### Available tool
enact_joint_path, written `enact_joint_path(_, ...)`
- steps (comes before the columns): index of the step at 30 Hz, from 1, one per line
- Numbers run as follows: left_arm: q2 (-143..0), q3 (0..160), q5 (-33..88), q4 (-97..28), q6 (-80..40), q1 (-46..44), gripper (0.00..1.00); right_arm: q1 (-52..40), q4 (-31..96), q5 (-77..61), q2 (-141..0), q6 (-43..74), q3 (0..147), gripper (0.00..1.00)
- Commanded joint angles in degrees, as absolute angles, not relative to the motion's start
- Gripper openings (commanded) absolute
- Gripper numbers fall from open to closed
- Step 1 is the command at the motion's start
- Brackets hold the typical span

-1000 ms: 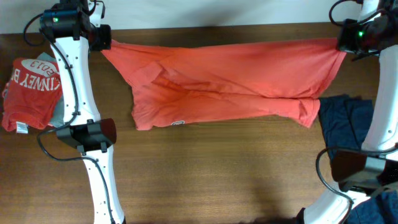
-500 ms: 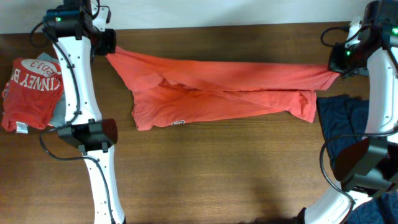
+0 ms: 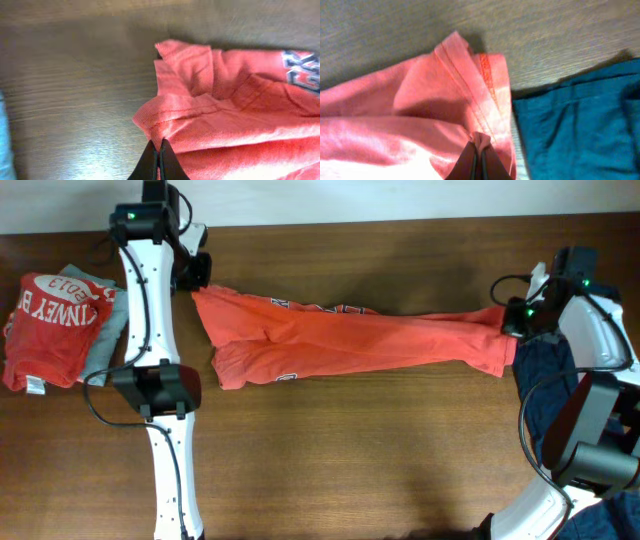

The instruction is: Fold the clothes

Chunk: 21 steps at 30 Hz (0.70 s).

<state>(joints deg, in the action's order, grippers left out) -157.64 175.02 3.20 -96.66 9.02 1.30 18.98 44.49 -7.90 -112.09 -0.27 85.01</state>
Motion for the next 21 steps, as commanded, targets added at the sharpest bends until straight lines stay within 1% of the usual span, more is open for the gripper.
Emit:
enact_joint_path(1, -159.63, 172.70, 3.70, -96.73, 10.22, 1.26, 0.01, 19.57, 43.27, -10.33, -112.42, -0.62, 83.55, 0.04)
enact_joint_path(3, -159.76, 170.50, 3.70, -96.71, 10.22, 1.06, 0.01, 19.59, 42.54, -10.35, -112.88, -0.62, 83.55, 0.04)
enact_joint_path(4, -159.76, 169.88, 3.68, -96.71, 10.24, 0.99, 0.01, 19.57, 42.28, -10.35, -112.92, -0.62, 83.55, 0.07)
enact_joint_path(5, -159.76, 169.29, 3.68, -96.71, 10.24, 0.99, 0.12, 19.57, 41.69, -10.39, -112.99, -0.62, 83.57, 0.21)
enact_joint_path(6, -159.76, 169.14, 3.68, -96.71, 10.24, 0.99, 0.30, 19.57, 41.52, -10.41, -112.99, -0.60, 83.57, 0.28)
enact_joint_path(7, -159.76, 169.16, 3.68, -96.71, 10.22, 0.95, 0.69, 19.59, 41.32, -10.66, -112.99, -0.60, 83.57, 0.49)
enact_joint_path(8, -159.74, 169.16, 3.68, -96.71, 10.22, 0.93, 0.86, 19.59, 41.30, -10.74, -112.99, -0.62, 83.57, 0.53)
enact_joint_path(9, -159.74, 169.18, 3.66, -96.71, 10.20, 0.93, 0.99, 19.59, 41.21, -10.79, -112.99, -0.62, 83.57, 0.58)
enact_joint_path(14, -156.88, 169.34, 3.68, -96.62, 9.72, 1.17, 0.99, 19.94, 39.79, -10.85, -113.23, -0.62, 83.55, 0.66)
enact_joint_path(21, -143.55, 170.08, 3.66, -94.06, 9.28, 1.80, 0.99, 20.23, 38.83, -12.16, -119.20, -3.20, 83.55, 0.67)
